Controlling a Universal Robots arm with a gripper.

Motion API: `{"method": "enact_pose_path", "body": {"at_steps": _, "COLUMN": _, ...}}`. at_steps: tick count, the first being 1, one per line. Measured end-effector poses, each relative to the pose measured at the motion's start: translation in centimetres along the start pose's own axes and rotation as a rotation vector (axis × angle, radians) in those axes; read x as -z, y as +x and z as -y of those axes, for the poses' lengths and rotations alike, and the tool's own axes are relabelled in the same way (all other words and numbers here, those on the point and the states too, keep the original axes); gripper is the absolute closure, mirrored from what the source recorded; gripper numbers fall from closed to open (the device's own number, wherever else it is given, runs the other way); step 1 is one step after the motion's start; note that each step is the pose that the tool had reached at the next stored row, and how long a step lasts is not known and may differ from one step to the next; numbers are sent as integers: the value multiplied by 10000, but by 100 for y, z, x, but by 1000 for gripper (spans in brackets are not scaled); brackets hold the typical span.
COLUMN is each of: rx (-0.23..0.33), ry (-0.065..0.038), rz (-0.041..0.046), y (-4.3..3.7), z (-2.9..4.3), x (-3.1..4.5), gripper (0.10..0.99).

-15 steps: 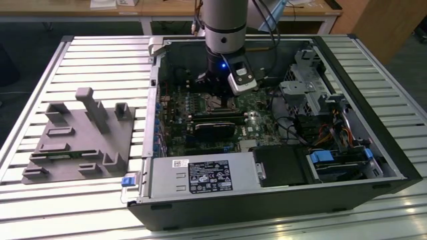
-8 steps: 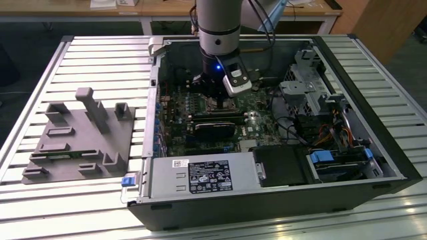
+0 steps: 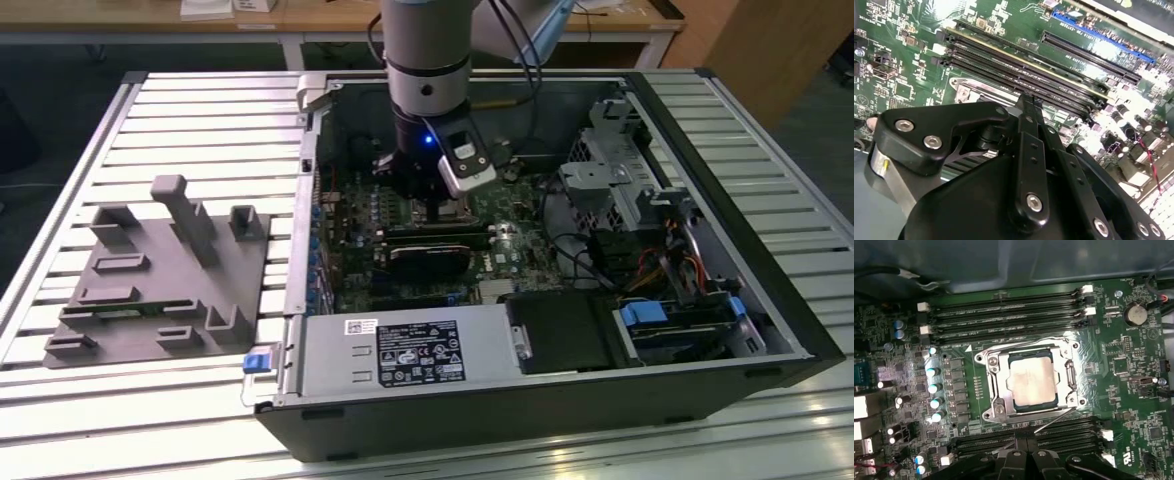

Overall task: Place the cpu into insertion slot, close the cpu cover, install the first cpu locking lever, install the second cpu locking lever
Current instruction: 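Install the second cpu locking lever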

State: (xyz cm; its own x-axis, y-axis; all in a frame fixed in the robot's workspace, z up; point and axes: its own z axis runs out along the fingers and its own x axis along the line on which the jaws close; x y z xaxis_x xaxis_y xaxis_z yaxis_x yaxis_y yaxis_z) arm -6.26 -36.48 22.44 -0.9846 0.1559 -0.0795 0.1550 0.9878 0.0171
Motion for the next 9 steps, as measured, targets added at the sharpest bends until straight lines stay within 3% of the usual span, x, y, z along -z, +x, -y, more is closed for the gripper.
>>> {"method": "enact_pose_path", "body": {"at_steps": 4, "rx": 64, "ry": -109, "rz": -18, "y": 1, "z": 37, "x": -11, "gripper": 980}}
{"method": "enact_pose_path", "body": {"at_steps": 9, "rx": 94, "ry": -499, "rz": -77, "y": 1, "z": 68, "x": -23, "gripper": 980}}
